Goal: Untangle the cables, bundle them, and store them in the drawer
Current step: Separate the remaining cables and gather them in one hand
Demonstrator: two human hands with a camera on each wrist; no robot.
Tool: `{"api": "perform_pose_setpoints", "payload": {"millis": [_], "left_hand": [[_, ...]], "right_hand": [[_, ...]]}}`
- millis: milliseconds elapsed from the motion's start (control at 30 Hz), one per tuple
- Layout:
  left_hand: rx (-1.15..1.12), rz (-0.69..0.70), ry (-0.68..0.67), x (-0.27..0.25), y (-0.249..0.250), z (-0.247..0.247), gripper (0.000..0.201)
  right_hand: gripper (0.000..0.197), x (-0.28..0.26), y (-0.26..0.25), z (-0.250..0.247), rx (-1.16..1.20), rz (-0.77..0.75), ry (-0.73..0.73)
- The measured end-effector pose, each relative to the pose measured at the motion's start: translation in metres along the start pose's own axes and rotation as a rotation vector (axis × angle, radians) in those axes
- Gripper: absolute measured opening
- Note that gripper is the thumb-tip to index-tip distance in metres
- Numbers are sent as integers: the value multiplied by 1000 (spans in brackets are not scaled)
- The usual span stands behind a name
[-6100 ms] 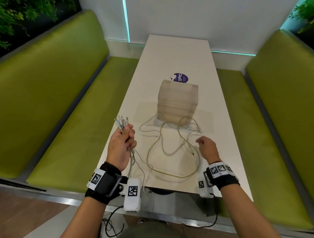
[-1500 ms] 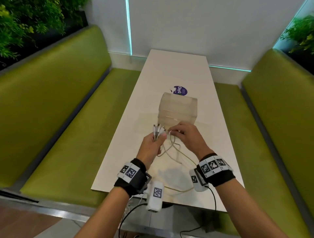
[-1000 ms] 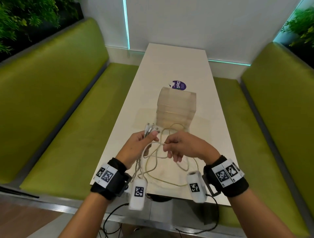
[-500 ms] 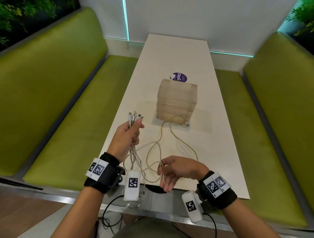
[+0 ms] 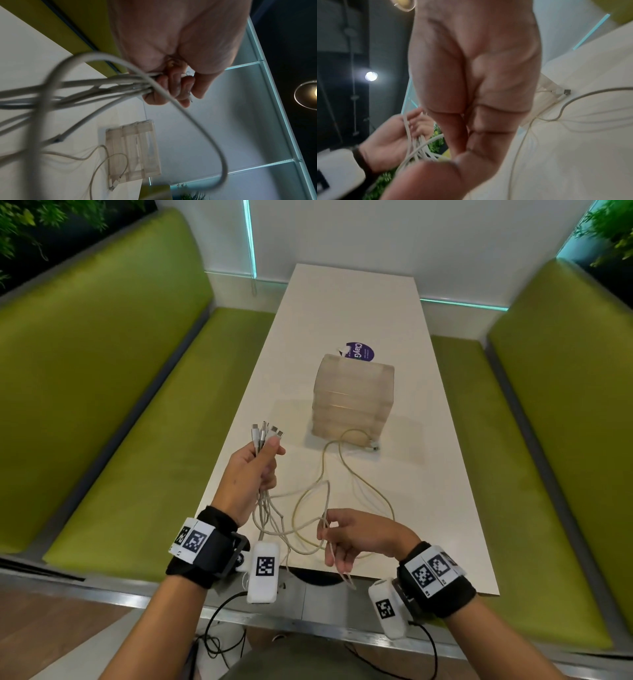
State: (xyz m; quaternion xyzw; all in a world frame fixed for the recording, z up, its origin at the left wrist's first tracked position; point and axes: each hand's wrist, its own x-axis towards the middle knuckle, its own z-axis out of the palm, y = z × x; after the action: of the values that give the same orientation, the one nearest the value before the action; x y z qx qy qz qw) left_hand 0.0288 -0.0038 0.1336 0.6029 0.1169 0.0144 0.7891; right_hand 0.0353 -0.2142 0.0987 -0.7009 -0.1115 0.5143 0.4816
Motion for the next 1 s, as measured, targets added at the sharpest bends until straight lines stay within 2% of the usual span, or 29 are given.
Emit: {"api": "perform_pose_setpoints", "payload": {"millis": [100,233,300,400,467,567,700,800,1000], "left_hand": [[7,4,-6,-1,-2,1,27],[8,14,-7,0,-2,1,28],[4,18,-3,1,-2,-1,27],[-18,23,9,4,-3,-4,27],[-31,24,10,5,-3,-5,27],[-38,22,5,5,-4,-4,27],[-47,25,2,4,-3,-3,28],[-48,28,-1,5,-3,-4,28],[-49,26,-11,5,-3,-3,28]], "right_hand": [[9,13,18,3,-99,94,17],[11,22,41,7,-483,128,42],[18,22,47,11,-469,144,-20],[30,18,51,17,-458,167,-210],[32,19,54,19,-495,158,-226],[27,19,54,14,-554,135,-96],[8,11,49,-10,-457,125,114],[9,2,48,-32,-399,137,222],[6,-4,56,-52,-448,116,402]]}}
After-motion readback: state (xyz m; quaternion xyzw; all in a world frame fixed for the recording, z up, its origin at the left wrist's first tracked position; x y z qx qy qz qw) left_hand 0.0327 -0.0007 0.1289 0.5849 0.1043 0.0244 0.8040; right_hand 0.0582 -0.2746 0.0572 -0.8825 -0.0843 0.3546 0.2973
